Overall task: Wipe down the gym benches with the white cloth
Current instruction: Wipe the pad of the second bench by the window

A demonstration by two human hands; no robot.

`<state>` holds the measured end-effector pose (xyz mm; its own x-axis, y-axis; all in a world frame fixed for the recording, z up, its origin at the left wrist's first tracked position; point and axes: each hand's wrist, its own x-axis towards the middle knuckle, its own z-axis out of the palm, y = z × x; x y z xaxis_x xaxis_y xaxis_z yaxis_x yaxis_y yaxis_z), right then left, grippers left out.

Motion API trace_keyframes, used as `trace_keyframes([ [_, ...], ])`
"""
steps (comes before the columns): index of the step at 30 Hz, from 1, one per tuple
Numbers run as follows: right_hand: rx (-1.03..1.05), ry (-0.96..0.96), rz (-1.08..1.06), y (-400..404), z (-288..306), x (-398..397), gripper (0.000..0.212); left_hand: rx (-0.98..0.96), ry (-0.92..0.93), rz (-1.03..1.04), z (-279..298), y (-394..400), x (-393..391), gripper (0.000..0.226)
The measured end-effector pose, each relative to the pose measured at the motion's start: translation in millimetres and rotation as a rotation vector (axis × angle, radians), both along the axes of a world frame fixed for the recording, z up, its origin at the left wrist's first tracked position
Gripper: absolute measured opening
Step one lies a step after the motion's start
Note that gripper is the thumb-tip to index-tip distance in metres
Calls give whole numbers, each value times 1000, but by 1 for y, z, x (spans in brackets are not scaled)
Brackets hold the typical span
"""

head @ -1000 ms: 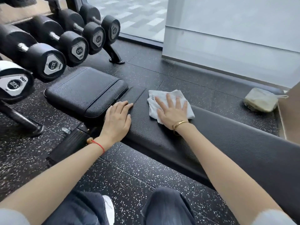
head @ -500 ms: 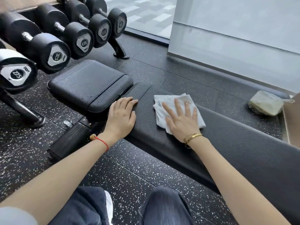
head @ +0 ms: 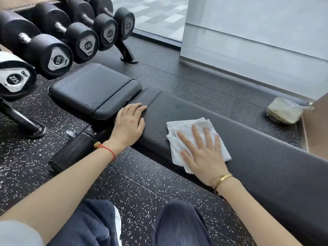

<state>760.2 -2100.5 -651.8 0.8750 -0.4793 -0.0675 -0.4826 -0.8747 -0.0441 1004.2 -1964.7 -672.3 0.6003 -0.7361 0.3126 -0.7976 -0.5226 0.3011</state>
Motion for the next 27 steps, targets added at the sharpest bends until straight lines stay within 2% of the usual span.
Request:
trace_keyframes([
  [6, 60, 19, -71, -9, 8, 80, 54, 4, 7, -6, -2, -1, 2, 44],
  [11, 43, -45, 74, 7, -1, 31, 55, 5, 12, -19, -2, 0, 3, 45],
  [14, 61, -18, 79, -4, 0, 22, 55, 26, 28, -18, -1, 0, 2, 47],
  [20, 111, -8, -64, -50, 9, 110, 53, 10, 3, -3, 7, 9, 0, 43],
  [24, 110, -12, 40, -33, 10, 169, 53, -67, -32, 48, 13, 21, 9, 37],
  [27, 96, -34, 180, -11, 6, 161, 53, -102, -42, 111, 15, 25, 17, 38],
])
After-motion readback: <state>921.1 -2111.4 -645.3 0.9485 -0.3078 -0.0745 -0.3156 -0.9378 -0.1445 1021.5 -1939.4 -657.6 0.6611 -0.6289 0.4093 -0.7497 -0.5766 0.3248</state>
